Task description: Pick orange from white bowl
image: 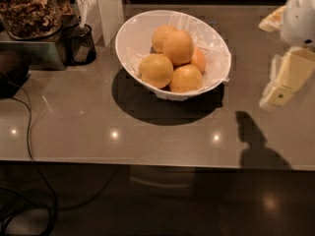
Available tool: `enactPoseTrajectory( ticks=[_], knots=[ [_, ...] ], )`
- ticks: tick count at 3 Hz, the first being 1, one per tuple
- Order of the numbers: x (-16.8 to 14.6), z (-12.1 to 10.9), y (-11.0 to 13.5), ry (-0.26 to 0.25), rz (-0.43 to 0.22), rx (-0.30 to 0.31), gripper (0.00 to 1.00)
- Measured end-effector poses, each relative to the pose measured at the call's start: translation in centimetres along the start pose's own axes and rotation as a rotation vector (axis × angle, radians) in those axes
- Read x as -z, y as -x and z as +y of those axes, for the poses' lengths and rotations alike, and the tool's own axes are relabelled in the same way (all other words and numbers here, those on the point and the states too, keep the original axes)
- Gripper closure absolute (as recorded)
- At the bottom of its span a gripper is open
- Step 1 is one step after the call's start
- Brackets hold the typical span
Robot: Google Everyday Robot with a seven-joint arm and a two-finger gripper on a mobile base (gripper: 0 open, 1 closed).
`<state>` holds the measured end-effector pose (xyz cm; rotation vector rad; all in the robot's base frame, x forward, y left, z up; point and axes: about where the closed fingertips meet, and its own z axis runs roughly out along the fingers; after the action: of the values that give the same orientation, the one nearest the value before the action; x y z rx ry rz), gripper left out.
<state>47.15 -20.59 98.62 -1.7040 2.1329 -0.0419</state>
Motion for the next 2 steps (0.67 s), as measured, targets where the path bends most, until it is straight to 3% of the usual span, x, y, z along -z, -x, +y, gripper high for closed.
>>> enactPoseTrajectory(
  ticks=[1,2],
  knots=[
    [-2.0,-4.3,3.7,0.043,-0.11,0.052,0.0],
    [-4.3,-7.7,7.2,0.086,-0.163,0.062,0.0]
  ],
)
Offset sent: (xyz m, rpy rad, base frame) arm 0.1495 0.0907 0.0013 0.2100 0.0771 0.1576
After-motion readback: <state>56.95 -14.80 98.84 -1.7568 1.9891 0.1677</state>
